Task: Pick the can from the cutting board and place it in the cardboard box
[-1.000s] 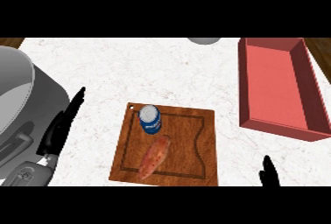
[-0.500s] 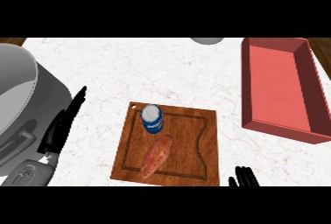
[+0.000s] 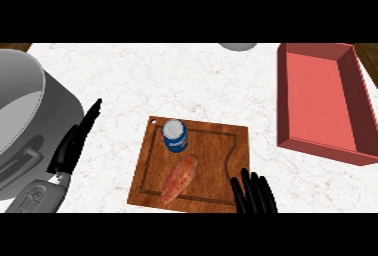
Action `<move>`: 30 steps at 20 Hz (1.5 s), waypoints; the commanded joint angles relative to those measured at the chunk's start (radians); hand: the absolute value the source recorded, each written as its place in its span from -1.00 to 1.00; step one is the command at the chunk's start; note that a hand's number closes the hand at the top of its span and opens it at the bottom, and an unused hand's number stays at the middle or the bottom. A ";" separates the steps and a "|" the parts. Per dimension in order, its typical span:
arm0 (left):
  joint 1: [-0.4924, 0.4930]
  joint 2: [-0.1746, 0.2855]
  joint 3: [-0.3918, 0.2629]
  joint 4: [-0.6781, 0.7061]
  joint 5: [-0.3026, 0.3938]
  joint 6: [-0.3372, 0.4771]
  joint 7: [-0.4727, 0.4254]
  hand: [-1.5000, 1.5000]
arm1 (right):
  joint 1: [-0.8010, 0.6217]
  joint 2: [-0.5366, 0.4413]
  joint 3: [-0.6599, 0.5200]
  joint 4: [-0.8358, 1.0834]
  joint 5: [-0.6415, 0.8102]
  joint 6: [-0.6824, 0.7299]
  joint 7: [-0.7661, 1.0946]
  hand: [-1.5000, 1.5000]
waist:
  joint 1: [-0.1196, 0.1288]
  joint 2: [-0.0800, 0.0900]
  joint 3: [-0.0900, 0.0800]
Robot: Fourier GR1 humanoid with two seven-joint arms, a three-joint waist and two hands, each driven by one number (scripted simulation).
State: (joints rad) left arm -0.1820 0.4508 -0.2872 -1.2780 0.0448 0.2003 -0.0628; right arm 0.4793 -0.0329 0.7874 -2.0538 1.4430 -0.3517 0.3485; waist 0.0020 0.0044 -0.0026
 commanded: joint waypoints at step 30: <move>0.039 -0.096 0.161 -0.070 -0.144 -0.122 0.046 0.00 | -0.836 0.033 0.035 0.539 -0.251 0.024 0.558 -1.00 | 0.003 -0.005 0.003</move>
State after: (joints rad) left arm -0.1433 0.3710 -0.1498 -1.3336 -0.0706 0.0869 -0.0315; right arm -0.2863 -0.0011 0.8010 -1.5520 1.2200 -0.3230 0.8406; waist 0.0049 -0.0002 0.0001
